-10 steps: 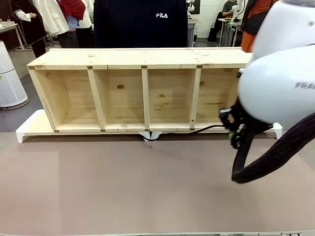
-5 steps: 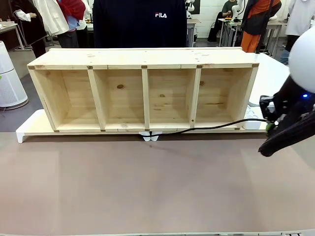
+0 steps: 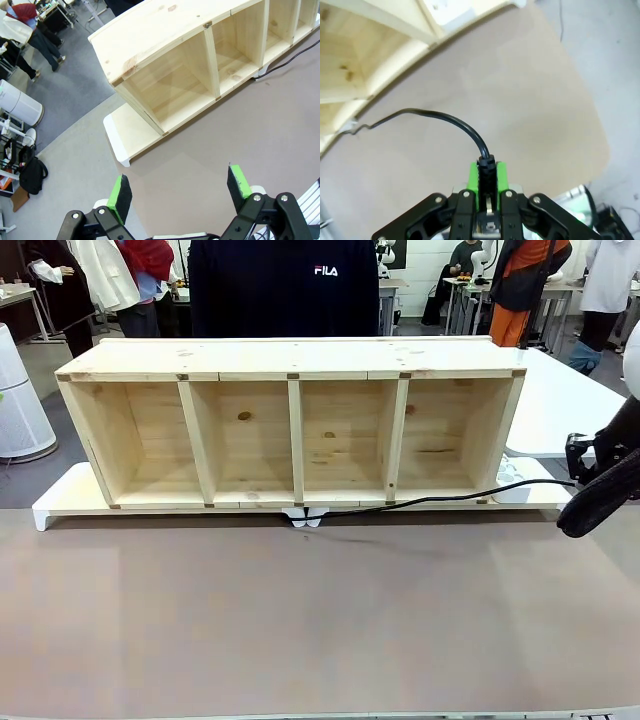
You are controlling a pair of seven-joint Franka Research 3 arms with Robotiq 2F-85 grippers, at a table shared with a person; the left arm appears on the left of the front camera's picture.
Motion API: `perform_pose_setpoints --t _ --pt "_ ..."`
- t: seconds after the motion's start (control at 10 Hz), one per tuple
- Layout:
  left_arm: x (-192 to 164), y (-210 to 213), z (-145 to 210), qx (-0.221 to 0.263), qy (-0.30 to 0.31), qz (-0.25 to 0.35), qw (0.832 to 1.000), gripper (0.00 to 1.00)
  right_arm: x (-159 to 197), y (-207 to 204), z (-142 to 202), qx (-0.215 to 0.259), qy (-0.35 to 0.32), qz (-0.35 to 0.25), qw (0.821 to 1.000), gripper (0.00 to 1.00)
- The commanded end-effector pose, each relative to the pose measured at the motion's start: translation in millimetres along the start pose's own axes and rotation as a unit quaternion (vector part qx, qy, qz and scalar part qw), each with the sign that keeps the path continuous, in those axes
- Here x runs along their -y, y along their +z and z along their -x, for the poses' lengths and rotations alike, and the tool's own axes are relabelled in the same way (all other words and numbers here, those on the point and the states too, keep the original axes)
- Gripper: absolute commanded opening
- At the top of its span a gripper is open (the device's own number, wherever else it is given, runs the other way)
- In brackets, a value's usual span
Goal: Perform cable management.
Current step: Pull the grasped Power Cable to the location of the Power Strip.
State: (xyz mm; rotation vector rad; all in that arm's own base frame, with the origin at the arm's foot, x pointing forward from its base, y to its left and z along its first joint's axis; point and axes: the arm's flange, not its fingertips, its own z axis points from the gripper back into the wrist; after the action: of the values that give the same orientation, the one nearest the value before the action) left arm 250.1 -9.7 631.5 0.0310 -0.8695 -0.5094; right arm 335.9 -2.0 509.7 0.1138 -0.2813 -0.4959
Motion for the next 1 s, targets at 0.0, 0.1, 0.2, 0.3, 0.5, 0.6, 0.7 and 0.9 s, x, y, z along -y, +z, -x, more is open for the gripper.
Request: perform_pose_setpoints --t 0.0,0.1,0.2,0.3,0.5,0.6,0.7,0.9 --pt "-0.2 -1.8 -1.4 0.004 0.008 -0.001 1.000 1.00 26.8 -57.6 34.0 0.027 0.047 -0.040 0.998 0.16" --pt "-0.2 -1.8 -1.4 0.004 0.008 -0.001 1.000 1.00 23.5 -55.0 21.2 0.045 0.069 -0.042 0.996 0.16" --pt "-0.2 -1.8 -1.4 0.004 0.008 -0.001 1.000 1.00 21.8 -51.5 9.8 0.066 0.104 -0.030 0.992 0.16" --pt "-0.2 -1.8 -1.4 0.004 0.008 -0.001 1.000 1.00 21.2 -47.3 -0.9 0.084 0.116 -0.010 0.990 0.16" --pt "-0.2 -1.8 -1.4 0.004 0.008 -0.001 1.000 1.00 15.1 -43.1 -13.7 0.101 0.135 0.018 0.985 0.16" --pt "-0.2 -1.8 -1.4 0.004 0.008 -0.001 1.000 1.00 12.6 -41.4 -19.5 0.106 0.137 0.025 0.985 0.16" --pt "-0.2 -1.8 -1.4 0.004 0.008 -0.001 1.000 1.00 9.1 -38.6 -27.2 0.112 0.137 0.034 0.984 0.16" --pt "-0.2 -1.8 -1.4 0.004 0.008 -0.001 1.000 1.00 -3.3 -29.7 -43.1 0.136 0.140 0.040 0.980 0.16"
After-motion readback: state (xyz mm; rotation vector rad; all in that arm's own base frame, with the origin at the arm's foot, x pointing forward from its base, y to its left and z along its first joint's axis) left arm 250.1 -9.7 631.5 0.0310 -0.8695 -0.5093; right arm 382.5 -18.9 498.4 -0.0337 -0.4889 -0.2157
